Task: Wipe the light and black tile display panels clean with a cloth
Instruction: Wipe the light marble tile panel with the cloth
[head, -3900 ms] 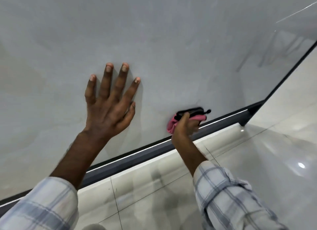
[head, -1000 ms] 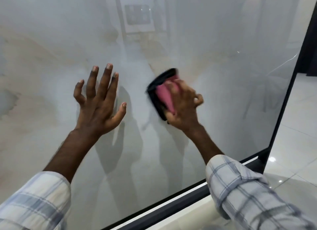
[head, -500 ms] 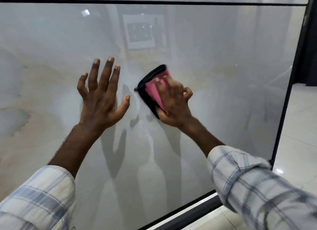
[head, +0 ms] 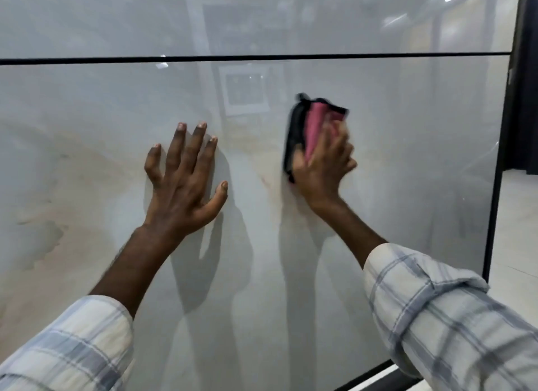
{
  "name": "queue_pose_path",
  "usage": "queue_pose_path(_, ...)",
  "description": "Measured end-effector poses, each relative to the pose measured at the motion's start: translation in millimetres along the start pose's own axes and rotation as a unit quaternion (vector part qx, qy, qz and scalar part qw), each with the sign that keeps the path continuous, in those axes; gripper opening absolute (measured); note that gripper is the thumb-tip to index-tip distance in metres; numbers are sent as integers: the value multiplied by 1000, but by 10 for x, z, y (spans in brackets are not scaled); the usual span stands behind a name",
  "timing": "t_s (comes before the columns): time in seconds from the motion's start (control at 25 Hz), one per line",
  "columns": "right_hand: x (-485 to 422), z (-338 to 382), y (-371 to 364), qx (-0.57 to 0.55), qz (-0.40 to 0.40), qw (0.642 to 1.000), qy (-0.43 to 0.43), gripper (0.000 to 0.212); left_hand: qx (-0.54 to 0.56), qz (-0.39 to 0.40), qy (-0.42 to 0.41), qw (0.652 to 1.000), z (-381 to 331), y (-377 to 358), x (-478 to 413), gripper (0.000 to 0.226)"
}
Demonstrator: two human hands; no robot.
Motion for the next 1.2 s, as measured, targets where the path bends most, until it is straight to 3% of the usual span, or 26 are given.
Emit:
queue_pose_path(0.08,97,446,-49,46,26,960,274,86,-5,-31,-19,999,71,67,-202,71)
queue_pose_path(0.12,-8,516,-22,70,25,925,373,87,-15,-38,-17,999,116,63,-297,71)
queue_pose_path(0.16,-185,484,35,88,19,903,420,86,-32,-35,-12,999,136,37,-358,73)
queue_pose_path(0.2,-405,393,119,93,15,912,400,84,-54,-25,-8,998,132,-7,-376,77)
queue_pose_path(0.28,-839,183,251,40,-8,977,210,80,-91,-8,-5,996,107,-105,-342,83)
queue_pose_path(0.36,-916,255,208,-18,-48,998,43,78,-97,-9,2,995,83,-122,-330,85)
queue_pose_path(0.4,-839,450,143,-20,-54,997,44,79,-96,-14,7,995,70,-106,-331,84)
queue_pose_path(0.48,-596,911,39,-7,-23,984,177,83,-94,-25,8,995,59,-84,-341,83)
queue_pose_path(0.56,-408,1091,11,25,3,941,338,84,-99,-28,-1,995,63,-104,-338,81)
queue_pose_path(0.64,-562,955,94,34,5,920,390,82,-101,-34,-5,994,55,-111,-333,81)
queue_pose_path(0.72,-923,537,151,36,-6,953,300,81,-96,-30,-1,995,62,-119,-341,82)
queue_pose_path(0.8,-1215,-86,230,-1,-41,989,139,79,-90,-30,2,996,65,-129,-342,82)
queue_pose_path(0.92,-1353,-859,356,-62,-74,993,-75,77,-93,-31,3,995,50,-122,-335,82)
queue_pose_path(1.0,-1356,-943,379,-66,-67,986,-140,77,-95,-29,4,995,44,-110,-334,82)
queue_pose_path(1.08,-1323,-639,363,-50,-54,991,-109,78,-98,-27,8,995,35,-97,-337,82)
queue_pose_path(1.2,-1066,204,219,-15,-10,989,150,83,-93,-30,7,995,38,-95,-326,81)
Point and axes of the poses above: each hand's wrist, its own x-axis away from the middle knuckle, its own y-axis out of the back of the hand, z = x × y, the point moved 6 cm from there along -x, towards the middle knuckle, and after that the axes turned 6 degrees about -y, right-handed, at the moved point
